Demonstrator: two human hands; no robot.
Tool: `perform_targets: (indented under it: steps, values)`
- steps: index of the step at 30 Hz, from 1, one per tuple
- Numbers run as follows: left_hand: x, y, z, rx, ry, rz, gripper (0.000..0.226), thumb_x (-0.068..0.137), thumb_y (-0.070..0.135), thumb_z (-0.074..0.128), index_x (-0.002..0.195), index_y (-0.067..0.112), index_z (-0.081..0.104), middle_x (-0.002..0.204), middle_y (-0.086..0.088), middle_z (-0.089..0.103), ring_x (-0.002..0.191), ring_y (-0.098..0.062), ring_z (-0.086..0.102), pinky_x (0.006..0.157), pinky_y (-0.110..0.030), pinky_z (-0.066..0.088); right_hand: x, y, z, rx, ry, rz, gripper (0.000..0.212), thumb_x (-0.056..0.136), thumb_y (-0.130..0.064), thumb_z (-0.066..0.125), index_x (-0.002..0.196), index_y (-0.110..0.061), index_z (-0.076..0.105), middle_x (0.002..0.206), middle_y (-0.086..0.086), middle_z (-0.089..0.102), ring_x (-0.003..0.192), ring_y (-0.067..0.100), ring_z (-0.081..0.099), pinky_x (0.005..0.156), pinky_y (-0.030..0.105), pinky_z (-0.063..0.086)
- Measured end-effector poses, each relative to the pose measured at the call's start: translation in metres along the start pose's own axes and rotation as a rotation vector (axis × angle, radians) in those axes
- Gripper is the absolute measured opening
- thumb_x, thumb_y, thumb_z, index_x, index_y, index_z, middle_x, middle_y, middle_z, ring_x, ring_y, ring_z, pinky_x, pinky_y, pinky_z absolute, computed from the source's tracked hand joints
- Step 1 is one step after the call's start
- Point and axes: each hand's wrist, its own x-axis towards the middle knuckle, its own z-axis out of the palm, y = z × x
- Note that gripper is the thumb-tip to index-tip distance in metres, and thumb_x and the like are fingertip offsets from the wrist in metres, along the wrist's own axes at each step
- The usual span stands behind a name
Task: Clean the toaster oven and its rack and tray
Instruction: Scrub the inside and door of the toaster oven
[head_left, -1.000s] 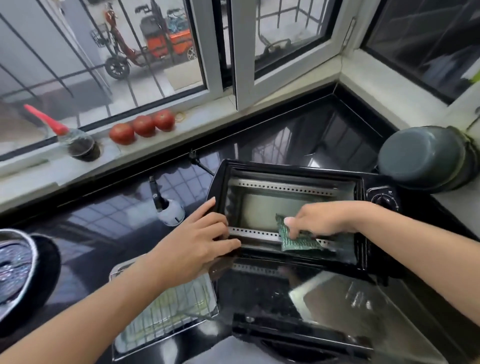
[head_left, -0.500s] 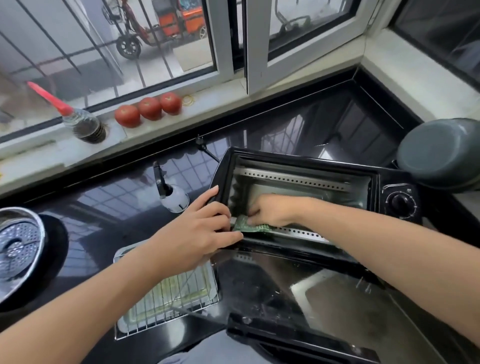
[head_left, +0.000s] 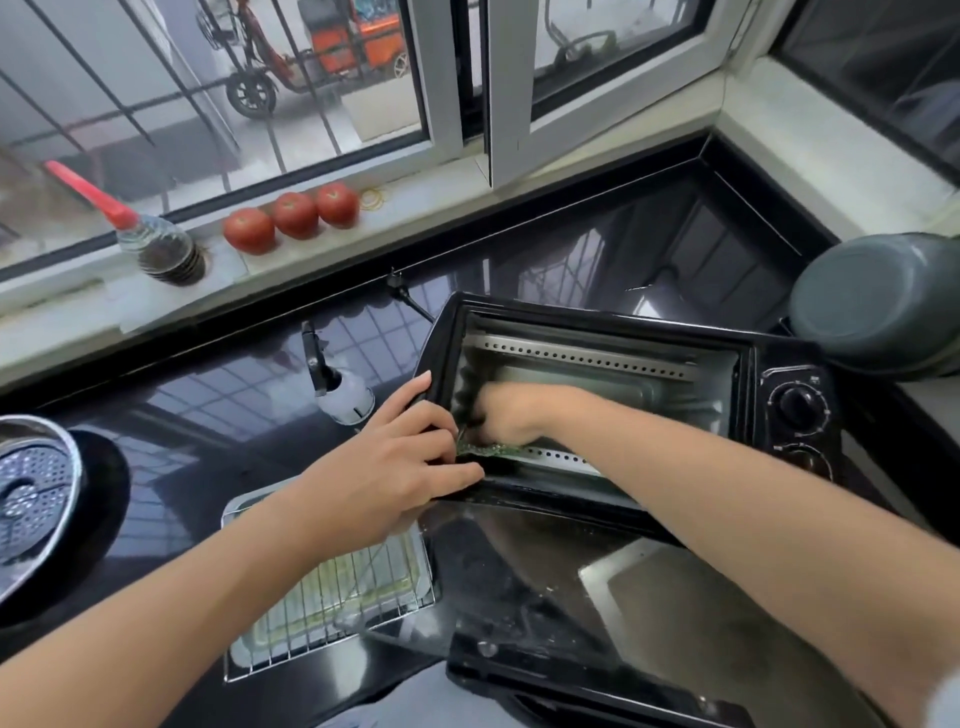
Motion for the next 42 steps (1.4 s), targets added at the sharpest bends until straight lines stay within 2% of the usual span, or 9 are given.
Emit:
perform_targets:
  steps: [4, 7, 10, 18, 24, 30, 35, 39, 42]
  values:
    - [0.002, -0.004, 0.001, -0.019, 0.001, 0.004, 0.049, 0.083, 0.013, 0.082, 0.128, 0.027, 0.068, 0.095, 0.006, 0.057, 0.114, -0.024, 0.052, 0.124, -0.061, 0.018, -0.022, 0.023, -0.006, -0.065, -0.058, 0.002, 0.033, 0.097, -0.032, 0.061, 0.114, -0.004, 0.065, 0.106, 0.010, 0.068, 0.092, 0.027, 0.059, 0.074, 0.028, 0.043]
    - [0.002, -0.004, 0.002, -0.025, 0.016, -0.001, 0.049, 0.083, 0.014, 0.082, 0.128, 0.027, 0.069, 0.095, 0.008, 0.058, 0.116, -0.024, 0.052, 0.125, -0.060, 0.017, -0.062, 0.067, -0.011, -0.306, -0.304, 0.155, 0.040, 0.095, -0.032, 0.064, 0.123, -0.004, 0.063, 0.115, 0.010, 0.067, 0.096, 0.028, 0.059, 0.080, 0.029, 0.044]
    - [0.000, -0.002, 0.005, -0.032, 0.035, 0.003, 0.050, 0.080, 0.014, 0.083, 0.127, 0.026, 0.070, 0.094, 0.008, 0.057, 0.115, -0.023, 0.051, 0.125, -0.062, 0.018, -0.085, 0.085, 0.000, -0.564, -0.451, 0.218, 0.028, 0.093, -0.027, 0.068, 0.103, -0.001, 0.064, 0.082, 0.006, 0.064, 0.075, 0.025, 0.056, 0.071, 0.029, 0.046]
    - [0.002, -0.007, 0.013, -0.057, 0.060, -0.001, 0.048, 0.080, 0.013, 0.083, 0.124, 0.027, 0.070, 0.093, 0.009, 0.056, 0.113, -0.023, 0.051, 0.125, -0.061, 0.017, -0.062, 0.079, -0.007, -0.234, -0.227, 0.122, 0.032, 0.096, -0.034, 0.062, 0.116, -0.008, 0.064, 0.099, 0.004, 0.062, 0.092, 0.027, 0.059, 0.086, 0.036, 0.050]
    - [0.002, -0.011, 0.022, -0.074, 0.105, -0.001, 0.045, 0.082, 0.015, 0.083, 0.123, 0.028, 0.069, 0.092, 0.008, 0.057, 0.112, -0.023, 0.052, 0.125, -0.061, 0.016, -0.087, 0.083, 0.005, -0.639, -0.453, 0.193, 0.020, 0.095, -0.014, 0.062, 0.110, -0.002, 0.066, 0.089, 0.005, 0.060, 0.084, 0.027, 0.057, 0.072, 0.032, 0.047]
    - [0.000, -0.009, 0.027, -0.082, 0.113, -0.018, 0.046, 0.081, 0.015, 0.084, 0.122, 0.031, 0.070, 0.093, 0.009, 0.058, 0.114, -0.022, 0.051, 0.126, -0.058, 0.013, -0.086, 0.086, -0.004, -0.342, -0.276, 0.157, 0.027, 0.096, -0.035, 0.063, 0.099, -0.008, 0.061, 0.085, 0.000, 0.061, 0.079, 0.024, 0.059, 0.064, 0.032, 0.047]
    - [0.003, -0.014, 0.027, -0.107, 0.120, -0.016, 0.042, 0.085, 0.017, 0.082, 0.123, 0.030, 0.069, 0.092, 0.010, 0.057, 0.113, -0.022, 0.051, 0.126, -0.058, 0.012, -0.095, 0.078, 0.008, -0.556, -0.381, 0.229, 0.026, 0.096, -0.021, 0.063, 0.109, 0.002, 0.065, 0.094, 0.005, 0.067, 0.086, 0.027, 0.062, 0.074, 0.033, 0.051]
    - [0.000, -0.011, 0.029, -0.107, 0.119, -0.022, 0.043, 0.084, 0.016, 0.083, 0.123, 0.030, 0.070, 0.092, 0.010, 0.056, 0.114, -0.021, 0.050, 0.126, -0.059, 0.013, -0.087, 0.082, 0.002, -0.392, -0.281, 0.224, 0.036, 0.094, -0.034, 0.065, 0.107, -0.001, 0.066, 0.101, 0.008, 0.068, 0.085, 0.026, 0.062, 0.072, 0.034, 0.050]
    - [0.002, -0.012, 0.026, -0.105, 0.113, -0.026, 0.042, 0.085, 0.018, 0.082, 0.124, 0.030, 0.070, 0.091, 0.011, 0.057, 0.114, -0.020, 0.050, 0.127, -0.057, 0.013, -0.087, 0.087, 0.006, -0.554, -0.355, 0.232, 0.019, 0.095, -0.022, 0.064, 0.085, -0.005, 0.062, 0.082, 0.002, 0.062, 0.078, 0.025, 0.060, 0.070, 0.033, 0.050]
